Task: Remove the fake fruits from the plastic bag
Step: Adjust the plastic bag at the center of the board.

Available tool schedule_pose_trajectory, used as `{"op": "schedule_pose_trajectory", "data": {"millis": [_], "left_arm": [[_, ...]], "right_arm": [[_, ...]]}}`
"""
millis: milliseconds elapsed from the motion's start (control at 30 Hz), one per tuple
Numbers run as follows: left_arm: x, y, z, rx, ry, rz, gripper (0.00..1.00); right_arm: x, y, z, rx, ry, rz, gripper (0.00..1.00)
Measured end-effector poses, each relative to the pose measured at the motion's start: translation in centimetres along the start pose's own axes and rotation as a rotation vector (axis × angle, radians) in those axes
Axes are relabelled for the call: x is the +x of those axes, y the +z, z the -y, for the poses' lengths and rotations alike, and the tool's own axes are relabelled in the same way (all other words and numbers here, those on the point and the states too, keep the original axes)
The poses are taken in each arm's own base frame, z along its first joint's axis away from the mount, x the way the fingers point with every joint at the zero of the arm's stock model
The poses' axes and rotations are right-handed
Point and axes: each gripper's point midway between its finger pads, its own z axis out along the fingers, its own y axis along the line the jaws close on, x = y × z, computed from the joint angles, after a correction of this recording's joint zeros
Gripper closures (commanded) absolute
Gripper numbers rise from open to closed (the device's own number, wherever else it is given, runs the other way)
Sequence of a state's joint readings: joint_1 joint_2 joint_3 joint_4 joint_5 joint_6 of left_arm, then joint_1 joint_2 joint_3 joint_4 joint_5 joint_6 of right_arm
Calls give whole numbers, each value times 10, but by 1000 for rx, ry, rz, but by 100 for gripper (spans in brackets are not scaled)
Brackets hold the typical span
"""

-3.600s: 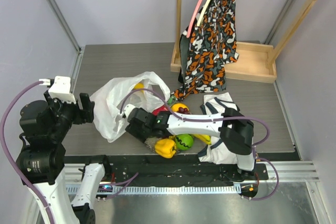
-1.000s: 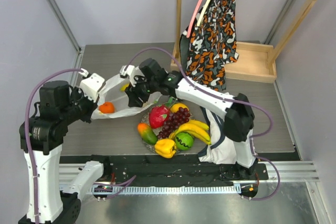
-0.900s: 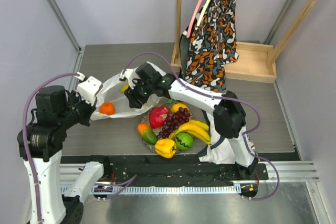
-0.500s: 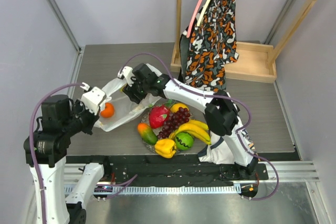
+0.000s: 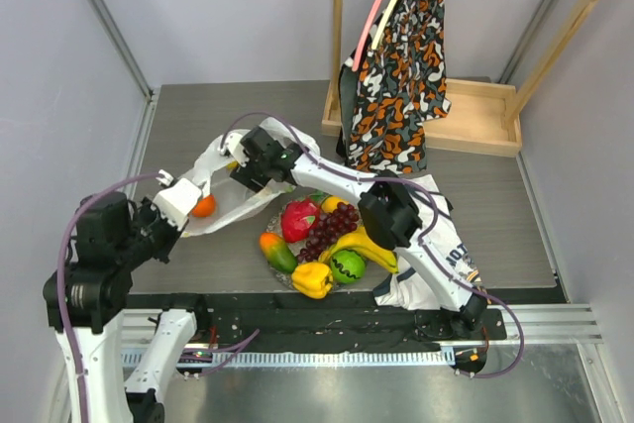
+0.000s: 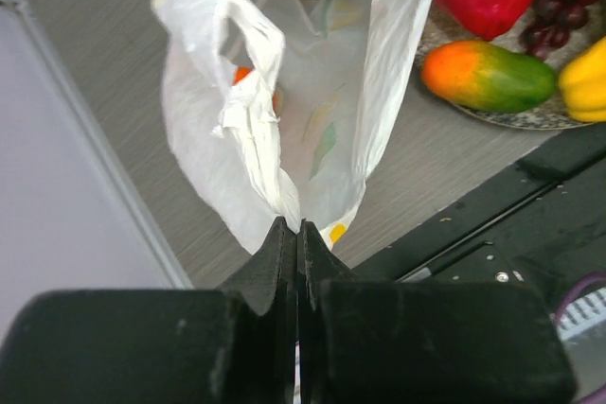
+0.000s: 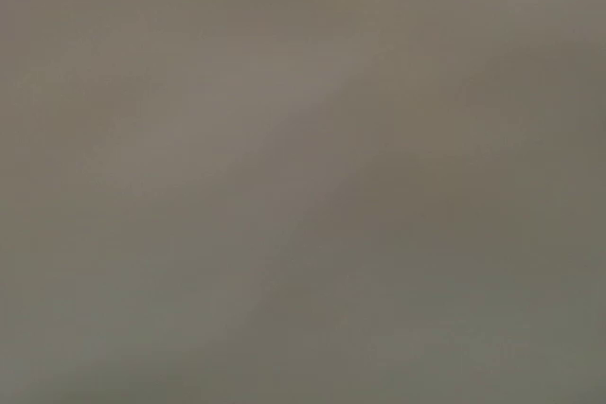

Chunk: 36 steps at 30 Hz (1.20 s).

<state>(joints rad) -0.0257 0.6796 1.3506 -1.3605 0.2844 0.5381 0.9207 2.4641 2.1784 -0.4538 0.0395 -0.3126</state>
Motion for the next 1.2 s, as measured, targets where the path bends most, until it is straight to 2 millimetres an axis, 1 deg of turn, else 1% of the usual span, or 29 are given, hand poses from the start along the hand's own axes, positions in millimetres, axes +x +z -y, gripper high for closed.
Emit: {"op": "schedule_pose_trajectory", "data": {"millis": [67,133,200,267,300,333,367,433,467,500,533,567,600,667,733,867,967,1200], "left_arm": [[3,-8,-5,-50,34,4,100],[8,-22,-12,-132,95,14,100],[14,-36,-17,-207,152,19,100],[18,-48,-20,-267,203,27,100],[19,-53,-21,-285,219,33,100],[21,-57,-21,-306,237,40,100],[22,-59,-20,-311,244,44,100],[25,-57,-18,-306,246,42,100],[26,-54,-18,-295,242,37,100],[27,-49,-16,-278,239,30,100],[28,-44,-15,-257,237,23,100],[29,-39,-13,-234,235,17,100],[30,-34,-10,-210,233,13,100],[30,-27,-7,-170,231,10,100],[28,-21,-4,-139,229,9,100],[30,-16,-2,-112,245,3,100],[35,-14,0,-108,265,1,100],[39,-13,2,-109,285,0,100]], "right_arm": [[9,-1,-3,-11,4,-35,27],[10,-3,-6,-14,10,-36,27],[18,-10,-18,-32,11,-59,27],[28,-26,-47,-85,-2,-92,27],[29,-34,-62,-111,-8,-101,27],[26,-43,-83,-145,-21,-101,26],[21,-54,-107,-181,-37,-91,26],[6,-70,-139,-230,-62,-57,24],[-3,-76,-150,-246,-71,-35,23],[-12,-85,-171,-269,-98,-9,23],[-17,-89,-179,-277,-109,7,23],[-20,-91,-181,-276,-112,16,23],[-22,-90,-178,-264,-110,22,22],[-19,-85,-160,-221,-101,12,22],[-14,-75,-133,-154,-88,-5,21],[-2,-59,-89,-30,-92,-42,20],[6,-52,-72,19,-104,-65,20],[23,-38,-55,59,-111,-108,18]]}}
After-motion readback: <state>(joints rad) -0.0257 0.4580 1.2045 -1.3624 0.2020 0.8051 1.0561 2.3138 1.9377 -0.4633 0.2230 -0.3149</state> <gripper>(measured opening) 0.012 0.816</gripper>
